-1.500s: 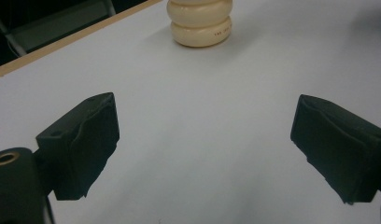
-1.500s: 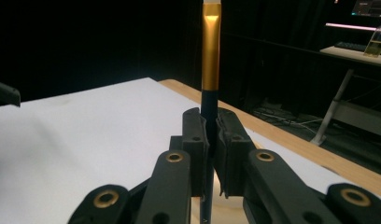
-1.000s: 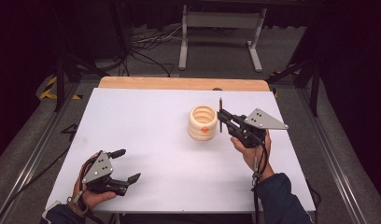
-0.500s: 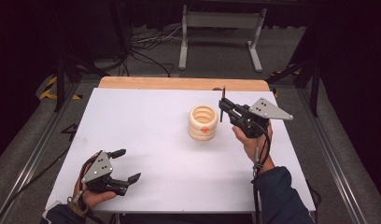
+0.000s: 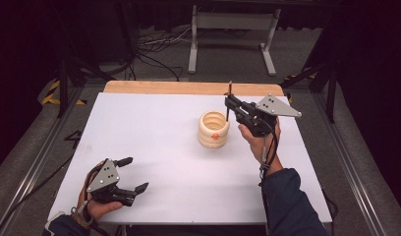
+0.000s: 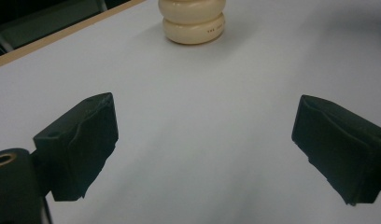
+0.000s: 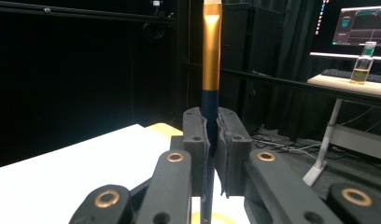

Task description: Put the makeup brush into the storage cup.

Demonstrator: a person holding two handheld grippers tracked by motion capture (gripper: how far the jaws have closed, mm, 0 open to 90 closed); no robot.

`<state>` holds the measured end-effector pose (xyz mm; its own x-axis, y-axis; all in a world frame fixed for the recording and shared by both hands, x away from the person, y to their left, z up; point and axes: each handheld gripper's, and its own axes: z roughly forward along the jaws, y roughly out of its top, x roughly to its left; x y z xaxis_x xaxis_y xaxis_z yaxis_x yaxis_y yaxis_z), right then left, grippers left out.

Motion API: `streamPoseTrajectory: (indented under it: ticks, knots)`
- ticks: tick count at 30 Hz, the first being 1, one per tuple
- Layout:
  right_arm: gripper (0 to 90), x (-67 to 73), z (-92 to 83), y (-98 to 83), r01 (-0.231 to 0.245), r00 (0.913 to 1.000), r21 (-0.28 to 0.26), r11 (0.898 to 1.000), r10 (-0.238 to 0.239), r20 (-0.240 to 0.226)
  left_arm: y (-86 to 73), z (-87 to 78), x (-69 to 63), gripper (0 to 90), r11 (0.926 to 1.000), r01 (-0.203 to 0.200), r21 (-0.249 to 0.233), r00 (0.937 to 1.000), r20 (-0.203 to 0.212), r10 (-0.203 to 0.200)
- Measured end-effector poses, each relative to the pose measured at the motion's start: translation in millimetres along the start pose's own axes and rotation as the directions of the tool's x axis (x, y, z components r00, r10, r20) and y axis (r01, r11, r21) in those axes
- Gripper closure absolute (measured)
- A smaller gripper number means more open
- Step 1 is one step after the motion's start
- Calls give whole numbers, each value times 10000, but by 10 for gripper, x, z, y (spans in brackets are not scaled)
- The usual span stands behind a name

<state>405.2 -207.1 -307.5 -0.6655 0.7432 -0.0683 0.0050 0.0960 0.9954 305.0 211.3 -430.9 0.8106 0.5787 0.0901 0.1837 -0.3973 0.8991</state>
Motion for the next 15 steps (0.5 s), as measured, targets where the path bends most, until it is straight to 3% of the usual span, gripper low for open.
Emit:
streamPoseTrajectory:
  ticks: [15]
  knots:
    - [838,-24,180,50,-114,9999,-111,9999,114,29,2,-6,10,72,10000,-17,-40,10000,39,17]
